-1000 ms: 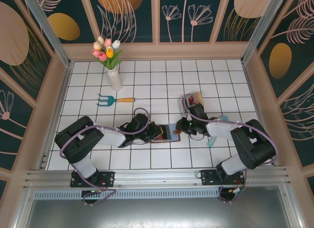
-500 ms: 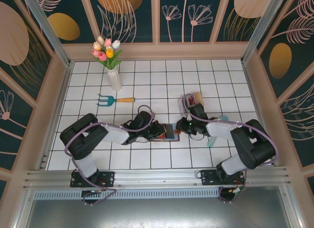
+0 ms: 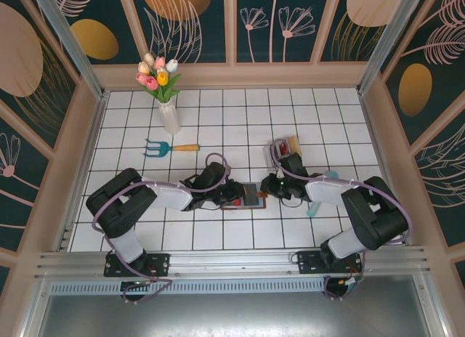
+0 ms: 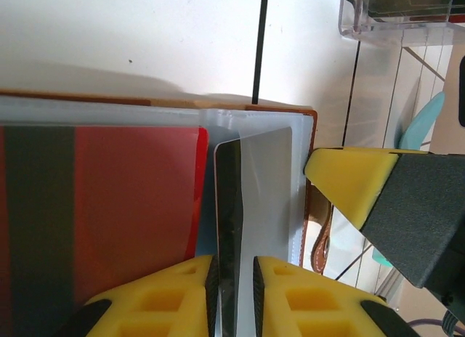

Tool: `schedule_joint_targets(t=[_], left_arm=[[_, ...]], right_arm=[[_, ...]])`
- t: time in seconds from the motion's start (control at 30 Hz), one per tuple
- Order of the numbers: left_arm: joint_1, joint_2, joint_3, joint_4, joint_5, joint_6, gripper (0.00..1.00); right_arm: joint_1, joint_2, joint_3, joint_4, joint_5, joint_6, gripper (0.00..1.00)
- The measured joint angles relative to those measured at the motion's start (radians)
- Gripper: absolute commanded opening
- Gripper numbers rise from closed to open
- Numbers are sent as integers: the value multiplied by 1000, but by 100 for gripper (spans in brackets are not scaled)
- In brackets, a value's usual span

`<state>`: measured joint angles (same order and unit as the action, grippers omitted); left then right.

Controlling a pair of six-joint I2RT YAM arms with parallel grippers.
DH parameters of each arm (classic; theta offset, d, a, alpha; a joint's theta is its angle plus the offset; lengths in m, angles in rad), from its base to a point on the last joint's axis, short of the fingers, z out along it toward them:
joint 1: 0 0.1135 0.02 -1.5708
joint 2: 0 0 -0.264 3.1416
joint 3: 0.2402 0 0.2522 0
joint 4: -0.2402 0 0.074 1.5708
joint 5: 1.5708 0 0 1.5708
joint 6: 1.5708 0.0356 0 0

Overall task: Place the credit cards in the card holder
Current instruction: Insert the credit card into the card slot.

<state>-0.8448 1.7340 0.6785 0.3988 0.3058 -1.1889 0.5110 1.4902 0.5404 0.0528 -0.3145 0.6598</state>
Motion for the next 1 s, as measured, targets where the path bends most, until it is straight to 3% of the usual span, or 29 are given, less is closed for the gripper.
schedule_joint_targets(t=[0.63, 1.0], left_arm=[[-6, 45, 48, -8, 34, 17, 24], [-13, -118, 9, -142, -116, 68, 34]], right_arm=[[2, -1, 0, 0, 1, 0, 23], [23, -64, 14, -89, 106, -18, 31]])
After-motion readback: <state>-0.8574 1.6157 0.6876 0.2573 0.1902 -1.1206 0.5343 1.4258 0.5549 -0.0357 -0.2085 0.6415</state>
